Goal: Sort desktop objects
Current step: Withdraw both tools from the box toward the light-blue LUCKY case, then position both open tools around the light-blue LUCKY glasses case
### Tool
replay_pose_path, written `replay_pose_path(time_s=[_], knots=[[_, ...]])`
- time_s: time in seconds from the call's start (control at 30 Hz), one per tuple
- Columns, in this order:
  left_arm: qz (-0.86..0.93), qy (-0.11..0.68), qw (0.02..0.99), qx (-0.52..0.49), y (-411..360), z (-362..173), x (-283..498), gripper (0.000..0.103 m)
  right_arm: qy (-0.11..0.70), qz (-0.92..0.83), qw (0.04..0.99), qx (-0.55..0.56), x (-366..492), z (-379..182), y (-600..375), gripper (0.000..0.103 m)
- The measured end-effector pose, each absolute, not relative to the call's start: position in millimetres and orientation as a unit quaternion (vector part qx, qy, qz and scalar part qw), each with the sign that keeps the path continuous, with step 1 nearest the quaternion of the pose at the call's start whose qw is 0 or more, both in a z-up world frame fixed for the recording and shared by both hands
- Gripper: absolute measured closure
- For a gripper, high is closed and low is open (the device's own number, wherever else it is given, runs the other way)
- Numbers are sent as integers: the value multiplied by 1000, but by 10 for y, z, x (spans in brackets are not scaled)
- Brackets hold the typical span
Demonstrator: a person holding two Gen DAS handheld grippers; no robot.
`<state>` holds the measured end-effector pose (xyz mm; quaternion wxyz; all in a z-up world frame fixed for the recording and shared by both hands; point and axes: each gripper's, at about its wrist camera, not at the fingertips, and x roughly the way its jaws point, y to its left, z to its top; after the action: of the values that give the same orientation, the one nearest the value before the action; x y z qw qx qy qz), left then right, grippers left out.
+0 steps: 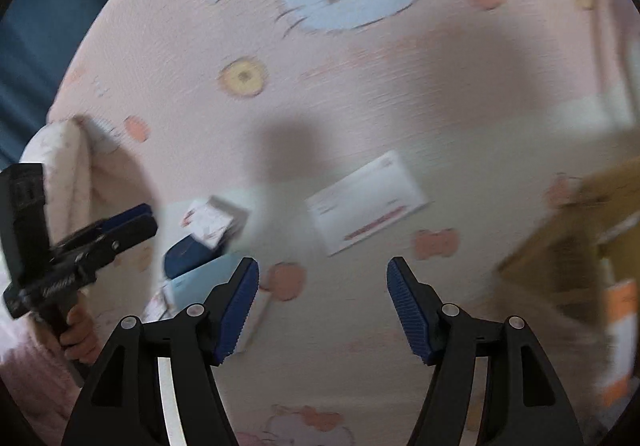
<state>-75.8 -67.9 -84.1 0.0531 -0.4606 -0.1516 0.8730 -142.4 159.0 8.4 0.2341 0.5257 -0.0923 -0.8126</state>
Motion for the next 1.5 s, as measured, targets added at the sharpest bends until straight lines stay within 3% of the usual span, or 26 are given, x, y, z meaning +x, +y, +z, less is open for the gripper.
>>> replay_pose_path(time_s=[0.63,0.87,1.3,1.4,1.47,1.5], knots=[[787,-300,-152,-517,-1962,-1882,249,51,-97,-754,315,568,-1288,-620,689,38],[754,-369,-141,-524,-2063,-2210,366,51,-81,-731,325,595,-1334,-1006,322,38],[736,-382,-135,-542,-2059,-2477,133,51,-29,-734,374,566,-1503,-1211,13,39],[741,-374,-127,-543,-2037,-2485,95,51,-35,-727,378,572,-1566,-1292,-13,48],[738,-379,-121,-545,-2048,-2496,78,51,-49,-717,386,579,-1592,-1347,-23,67],[736,-381,-119,-547,-2053,-2503,63,51,-53,-711,393,580,-1603,-1369,-31,72]])
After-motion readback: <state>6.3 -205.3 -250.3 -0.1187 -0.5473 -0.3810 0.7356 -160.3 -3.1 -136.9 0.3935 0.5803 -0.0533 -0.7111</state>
